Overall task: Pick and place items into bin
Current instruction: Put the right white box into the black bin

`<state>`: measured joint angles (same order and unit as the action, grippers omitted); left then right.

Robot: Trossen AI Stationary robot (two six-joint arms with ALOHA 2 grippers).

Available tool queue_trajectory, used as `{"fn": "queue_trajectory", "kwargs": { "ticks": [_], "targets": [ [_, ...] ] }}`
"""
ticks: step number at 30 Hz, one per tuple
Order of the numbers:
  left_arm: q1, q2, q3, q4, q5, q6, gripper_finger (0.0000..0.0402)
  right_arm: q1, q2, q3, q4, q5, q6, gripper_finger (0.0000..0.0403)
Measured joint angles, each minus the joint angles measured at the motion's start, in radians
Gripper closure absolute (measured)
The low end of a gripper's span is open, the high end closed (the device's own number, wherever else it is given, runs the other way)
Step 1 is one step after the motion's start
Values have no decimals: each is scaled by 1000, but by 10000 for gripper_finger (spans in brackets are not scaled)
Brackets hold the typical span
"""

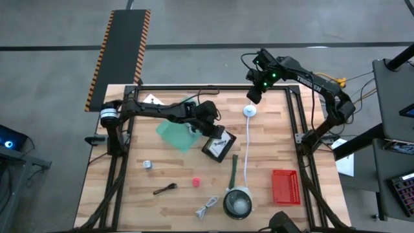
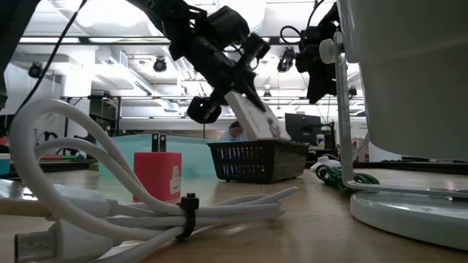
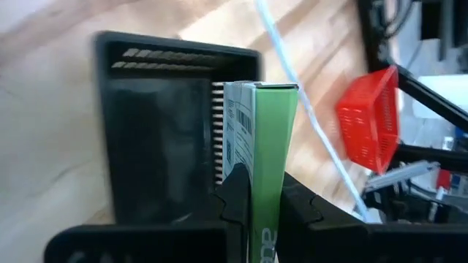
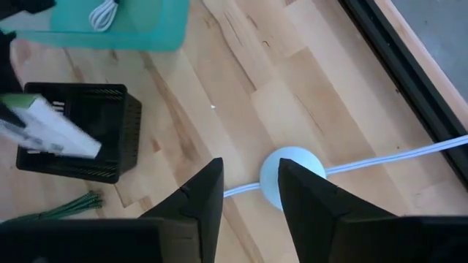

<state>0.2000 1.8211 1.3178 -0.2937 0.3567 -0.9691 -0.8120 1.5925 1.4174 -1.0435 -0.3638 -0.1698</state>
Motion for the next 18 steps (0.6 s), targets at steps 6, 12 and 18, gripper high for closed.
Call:
{"fn": "queue_trajectory", "kwargs": {
  "ticks": [6, 12, 18],
  "targets": [
    [1, 13, -1, 29, -21, -17, 386, 0, 0, 0, 0, 0, 11, 289],
    [0, 12, -3, 29, -35, -19, 367, 0, 0, 0, 1, -1, 12, 291],
    [1, 12, -6, 53, -32, -14, 343, 0, 0, 0, 1, -1, 12, 290]
  ]
}}
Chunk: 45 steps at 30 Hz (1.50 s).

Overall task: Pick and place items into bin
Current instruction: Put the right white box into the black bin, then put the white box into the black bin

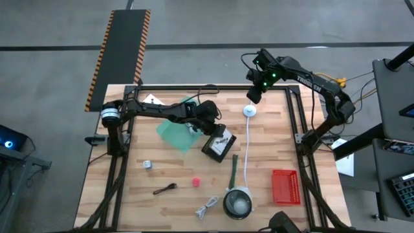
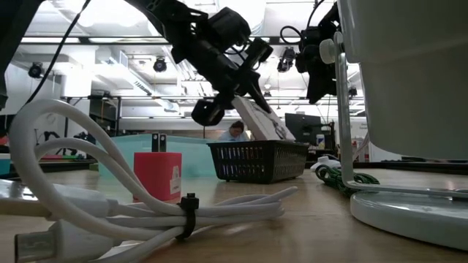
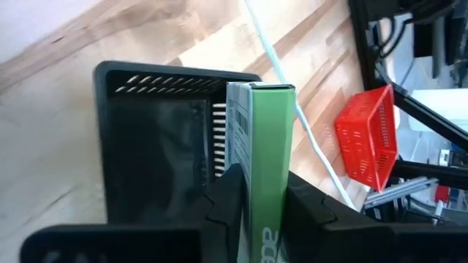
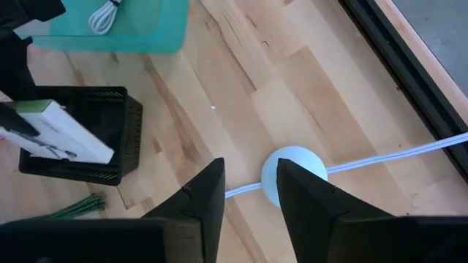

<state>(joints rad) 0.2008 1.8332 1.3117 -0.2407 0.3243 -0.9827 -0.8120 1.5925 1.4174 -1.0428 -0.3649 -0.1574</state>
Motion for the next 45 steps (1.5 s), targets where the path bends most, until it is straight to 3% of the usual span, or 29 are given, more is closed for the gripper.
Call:
{"fn": "queue_trajectory", "kwargs": {
  "ticks": [5, 13, 17, 28, 45],
  "targets": [
    [0, 0, -6, -3, 12, 5, 311, 0, 0, 0, 0, 0, 0, 296],
    [1, 0, -6, -2, 15, 45, 219, 0, 0, 0, 0, 0, -9, 294],
    [5, 0, -6, -5, 15, 55, 193, 0, 0, 0, 0, 0, -15, 295],
    [16, -2, 24, -129, 59, 108, 192, 0, 0, 0, 0, 1, -30, 305],
    [20, -3, 64, -225, -3, 209, 192, 0, 0, 0, 2, 1, -29, 308]
  ]
}}
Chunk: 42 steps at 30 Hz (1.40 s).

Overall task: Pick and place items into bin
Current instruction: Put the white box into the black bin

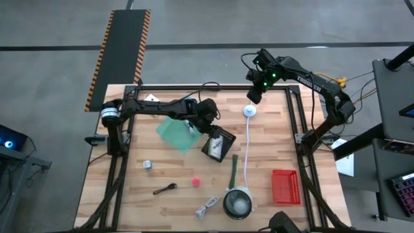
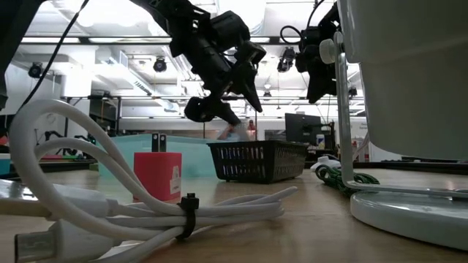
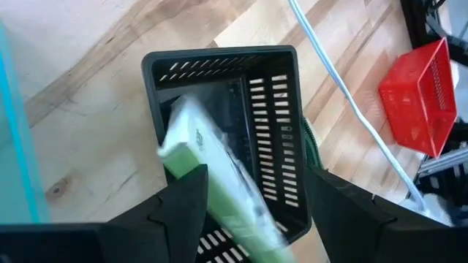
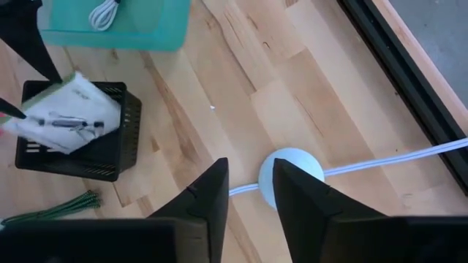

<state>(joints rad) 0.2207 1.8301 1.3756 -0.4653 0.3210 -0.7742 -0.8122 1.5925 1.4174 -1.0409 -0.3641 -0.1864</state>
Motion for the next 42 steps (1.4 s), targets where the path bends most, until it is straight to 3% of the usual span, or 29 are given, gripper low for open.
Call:
{"fn": "queue_trajectory", "kwargs": {
  "ticks": [5, 9, 13, 20, 27, 32, 42],
  "targets": [
    [0, 0, 72, -101, -25, 99, 192, 0, 0, 0, 1, 0, 1, 308],
    [2, -1, 145, -181, -108, 203, 192, 0, 0, 0, 2, 0, 0, 303],
    [20, -13, 202, -246, -161, 215, 192, 0, 0, 0, 1, 0, 2, 300],
    [83, -72, 203, -384, -208, 268, 192, 0, 0, 0, 0, 0, 3, 310],
    [153, -122, 202, -670, -244, 468, 192, 0, 0, 0, 0, 0, 0, 313],
    [220, -134, 194, -826, -391, 441, 192, 0, 0, 0, 0, 0, 2, 308],
    [399, -134, 103, -871, -446, 270, 192, 0, 0, 0, 0, 0, 3, 317]
  ]
}}
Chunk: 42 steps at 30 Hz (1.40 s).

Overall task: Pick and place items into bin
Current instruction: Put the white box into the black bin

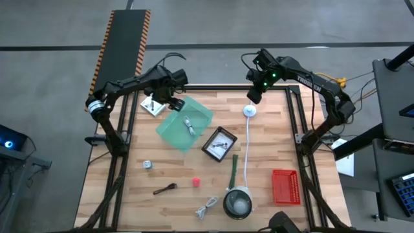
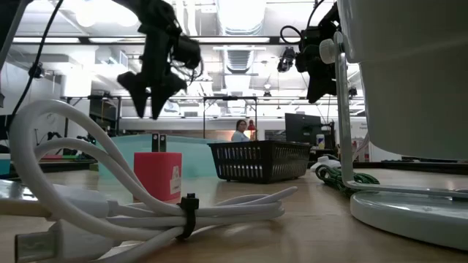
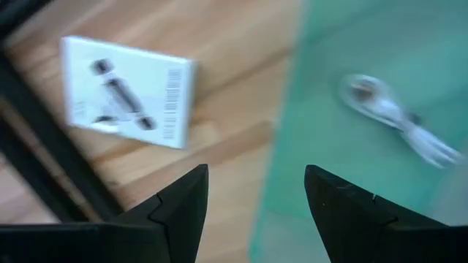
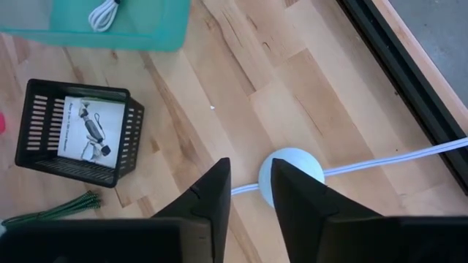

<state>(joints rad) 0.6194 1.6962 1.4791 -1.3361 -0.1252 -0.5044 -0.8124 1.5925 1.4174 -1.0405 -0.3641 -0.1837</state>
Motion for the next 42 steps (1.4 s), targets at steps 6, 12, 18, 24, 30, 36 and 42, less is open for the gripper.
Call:
{"fn": "queue_trajectory", "kwargs": {
  "ticks": [6, 12, 18, 24, 30, 36, 42],
  "targets": [
    [113, 0, -78, 21, -60, -51, 192, 0, 0, 0, 0, 0, 0, 317],
    [227, 0, -138, 77, -60, -229, 192, 0, 0, 0, 1, 0, 0, 312],
    [292, -14, -177, 192, -40, -323, 192, 0, 0, 0, 1, 0, 0, 320],
    [345, -17, -177, 203, -58, -347, 192, 0, 0, 0, 2, 0, 0, 322],
    [350, -17, -177, 205, -50, 66, 192, 0, 0, 0, 2, 0, 0, 317],
    [343, -17, -177, 152, -51, 517, 192, 0, 0, 0, 3, 0, 0, 322],
    [327, -17, -189, 75, -51, 795, 192, 0, 0, 0, 3, 0, 0, 325]
  ]
}}
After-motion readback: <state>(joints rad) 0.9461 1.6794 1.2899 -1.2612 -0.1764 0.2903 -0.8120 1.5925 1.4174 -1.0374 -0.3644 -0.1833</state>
